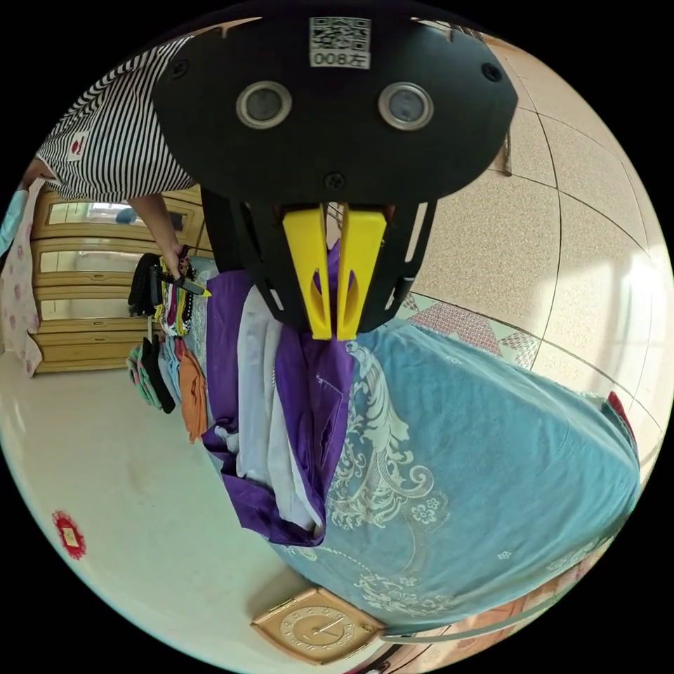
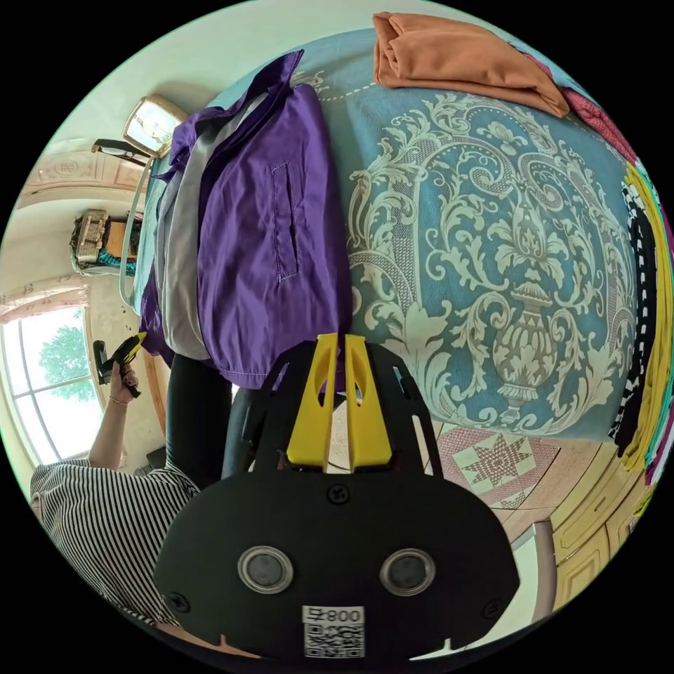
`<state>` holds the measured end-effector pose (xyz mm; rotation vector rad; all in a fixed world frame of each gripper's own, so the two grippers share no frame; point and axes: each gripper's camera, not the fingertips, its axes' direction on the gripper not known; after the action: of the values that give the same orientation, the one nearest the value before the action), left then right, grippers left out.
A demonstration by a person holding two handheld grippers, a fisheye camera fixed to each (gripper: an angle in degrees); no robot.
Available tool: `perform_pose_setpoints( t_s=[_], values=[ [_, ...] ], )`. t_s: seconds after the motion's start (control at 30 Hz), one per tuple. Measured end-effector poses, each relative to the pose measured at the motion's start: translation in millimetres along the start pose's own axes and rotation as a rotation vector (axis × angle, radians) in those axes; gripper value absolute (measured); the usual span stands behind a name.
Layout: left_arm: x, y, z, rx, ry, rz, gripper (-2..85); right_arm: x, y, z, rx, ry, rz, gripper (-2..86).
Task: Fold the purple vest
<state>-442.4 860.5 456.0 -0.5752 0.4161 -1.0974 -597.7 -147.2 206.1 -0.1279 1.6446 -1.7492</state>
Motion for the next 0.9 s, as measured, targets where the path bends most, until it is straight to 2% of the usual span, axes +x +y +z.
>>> perform_pose_setpoints(
  t_s=[0.17,0.3,0.43,0.53,0.63,0.8,0.9],
  values=[
    [29.0,3.7,-26.4,0.124,-0.010,0.011,1.5,-3.7,42.2,3.6,0.053,-0.081,-0.006,1.0],
    [38.6,-0.1,5.3,0.035,-0.076,-0.064,2.3,9.3,77.8,25.8,0.037,-0.108,0.035,1.1],
    [59.0,-1.9,10.5,0.110,-0.146,-0.133,3.2,26.6,96.6,30.6,0.106,-0.135,0.154,2.2],
    [99.9,-18.9,9.5,0.190,-0.216,-0.058,4.4,22.0,100.2,15.4,0.212,-0.139,0.163,4.5],
    [160.7,-59.4,25.2,0.199,-0.231,0.121,5.8,0.9,72.8,1.6,0.304,-0.169,0.097,6.7],
    [277.0,-152.8,99.8,0.123,-0.227,0.426,7.3,-59.5,-37.2,4.4,0.330,-0.158,-0.071,7.1],
    [327.4,-198.9,149.4,0.050,-0.243,0.515,7.8,-84.6,-98.3,11.2,0.352,-0.149,-0.095,7.5]
  ],
)
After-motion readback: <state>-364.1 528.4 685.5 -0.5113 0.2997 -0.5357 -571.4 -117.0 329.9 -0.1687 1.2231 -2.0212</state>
